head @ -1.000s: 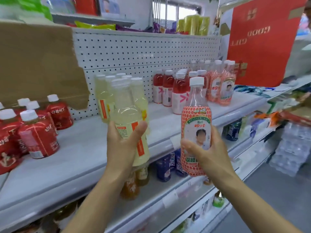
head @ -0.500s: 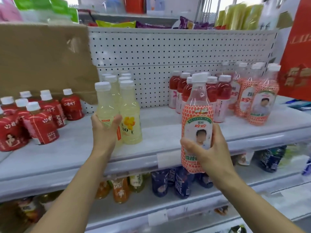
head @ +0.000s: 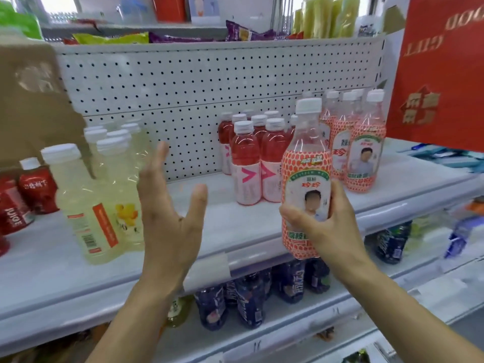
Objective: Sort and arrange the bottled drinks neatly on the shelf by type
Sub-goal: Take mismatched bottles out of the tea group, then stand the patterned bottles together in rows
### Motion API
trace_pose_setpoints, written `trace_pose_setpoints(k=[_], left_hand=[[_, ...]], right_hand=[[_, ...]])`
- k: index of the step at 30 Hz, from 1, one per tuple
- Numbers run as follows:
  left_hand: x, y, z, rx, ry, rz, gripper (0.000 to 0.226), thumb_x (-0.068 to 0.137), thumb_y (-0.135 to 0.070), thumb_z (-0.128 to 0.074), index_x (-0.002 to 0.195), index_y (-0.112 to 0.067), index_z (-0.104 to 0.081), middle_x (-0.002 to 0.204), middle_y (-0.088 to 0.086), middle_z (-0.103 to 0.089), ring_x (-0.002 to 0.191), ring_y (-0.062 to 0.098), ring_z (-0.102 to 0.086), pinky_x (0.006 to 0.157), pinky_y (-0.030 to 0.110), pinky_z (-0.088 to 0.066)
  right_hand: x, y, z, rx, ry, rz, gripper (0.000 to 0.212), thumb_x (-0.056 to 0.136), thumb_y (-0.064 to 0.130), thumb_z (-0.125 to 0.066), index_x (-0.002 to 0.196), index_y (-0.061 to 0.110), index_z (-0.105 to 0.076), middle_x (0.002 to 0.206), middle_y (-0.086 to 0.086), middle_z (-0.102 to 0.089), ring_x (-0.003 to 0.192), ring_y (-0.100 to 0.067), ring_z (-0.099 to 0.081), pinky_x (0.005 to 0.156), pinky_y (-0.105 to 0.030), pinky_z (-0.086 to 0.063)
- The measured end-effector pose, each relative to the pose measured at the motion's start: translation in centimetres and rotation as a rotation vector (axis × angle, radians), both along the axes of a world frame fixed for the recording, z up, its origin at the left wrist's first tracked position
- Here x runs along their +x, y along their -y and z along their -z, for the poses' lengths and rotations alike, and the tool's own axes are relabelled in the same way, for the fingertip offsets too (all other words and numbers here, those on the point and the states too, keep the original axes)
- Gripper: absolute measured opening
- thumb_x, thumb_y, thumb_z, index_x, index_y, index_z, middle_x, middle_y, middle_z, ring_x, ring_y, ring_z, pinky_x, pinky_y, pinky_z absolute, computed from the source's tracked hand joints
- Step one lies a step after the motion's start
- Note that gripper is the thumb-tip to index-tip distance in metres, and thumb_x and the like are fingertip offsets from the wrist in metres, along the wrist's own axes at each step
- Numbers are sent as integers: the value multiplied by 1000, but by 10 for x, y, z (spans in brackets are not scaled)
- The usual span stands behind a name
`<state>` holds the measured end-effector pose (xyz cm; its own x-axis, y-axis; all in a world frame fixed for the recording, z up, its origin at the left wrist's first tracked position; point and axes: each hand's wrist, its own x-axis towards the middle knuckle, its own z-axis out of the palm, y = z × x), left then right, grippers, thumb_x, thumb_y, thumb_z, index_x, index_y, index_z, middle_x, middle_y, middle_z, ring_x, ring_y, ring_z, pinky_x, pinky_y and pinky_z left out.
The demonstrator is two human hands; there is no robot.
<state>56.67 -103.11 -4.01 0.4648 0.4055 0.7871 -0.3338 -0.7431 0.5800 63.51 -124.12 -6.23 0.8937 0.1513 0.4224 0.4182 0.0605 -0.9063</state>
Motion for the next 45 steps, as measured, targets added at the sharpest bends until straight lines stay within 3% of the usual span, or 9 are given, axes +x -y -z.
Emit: trace_pose_setpoints(k=[6,11,17,21,25,30,36,41,45], left_hand=[[68,101,10,-13,-159,227,69,94,-31,-65,152,-33,-27,151,-22,-34,140,-8,-30,109,4,-22],[134,181,20,-108,-296,356,79,90,-36,-70,152,-40,-22,156,-23,-30,142,-8,-28,112,17,-26],[204,238,14,-321,-514,421,119,65,-58,-81,155,-44,-4,164,-18,-13,148,6,-19,122,38,-23],[233,245,6,-349,-585,395,143,46,-61,-84,157,-39,3,164,-13,-12,133,-1,-21,111,29,-22],[257,237,5,-363,-619,436,147,46,-53,-88,158,-36,5,165,-10,-10,130,-2,-21,108,26,-23],[281,232,10,-407,-573,582,146,39,-51,-98,153,-47,-8,150,-6,-45,133,9,-49,113,41,-40],[291,223,16,-381,-555,591,149,33,-58,-97,151,-53,-6,150,-2,-46,132,17,-52,110,49,-44],[296,224,10,-383,-573,612,151,34,-58,-95,153,-46,-3,142,-8,-55,126,8,-57,110,41,-43],[298,234,17,-410,-525,535,130,53,-41,-96,152,-44,-12,142,-7,-56,127,11,-57,111,48,-42]], right_hand=[[69,83,-12,51,54,139,64,63,37,-82,117,30,-51,102,15,-68,90,5,-67,69,-16,-53],[142,159,-20,51,90,171,56,72,26,-83,117,24,-50,106,13,-68,91,4,-67,67,-11,-53],[220,206,-16,-50,54,61,56,77,19,-83,122,24,-50,107,14,-68,94,4,-67,72,-15,-56],[251,211,-2,-97,-20,3,59,74,21,-85,122,27,-50,109,12,-69,98,-3,-68,84,-32,-57],[267,214,1,-181,-63,-43,65,74,25,-85,125,25,-43,109,13,-65,96,-1,-64,83,-30,-55],[283,216,3,-236,-59,-131,91,71,34,-86,141,33,-28,128,11,-56,113,-4,-59,87,-24,-53],[303,206,-1,-172,-55,-377,113,64,44,-89,150,48,-15,129,16,-59,108,5,-63,74,-15,-55],[325,201,-5,-169,-97,-521,125,47,76,-81,152,40,-22,137,3,-61,124,-21,-60,103,-53,-48],[337,201,-4,-201,-70,-609,124,46,73,-84,150,37,-26,133,1,-63,120,-21,-63,102,-54,-48]])
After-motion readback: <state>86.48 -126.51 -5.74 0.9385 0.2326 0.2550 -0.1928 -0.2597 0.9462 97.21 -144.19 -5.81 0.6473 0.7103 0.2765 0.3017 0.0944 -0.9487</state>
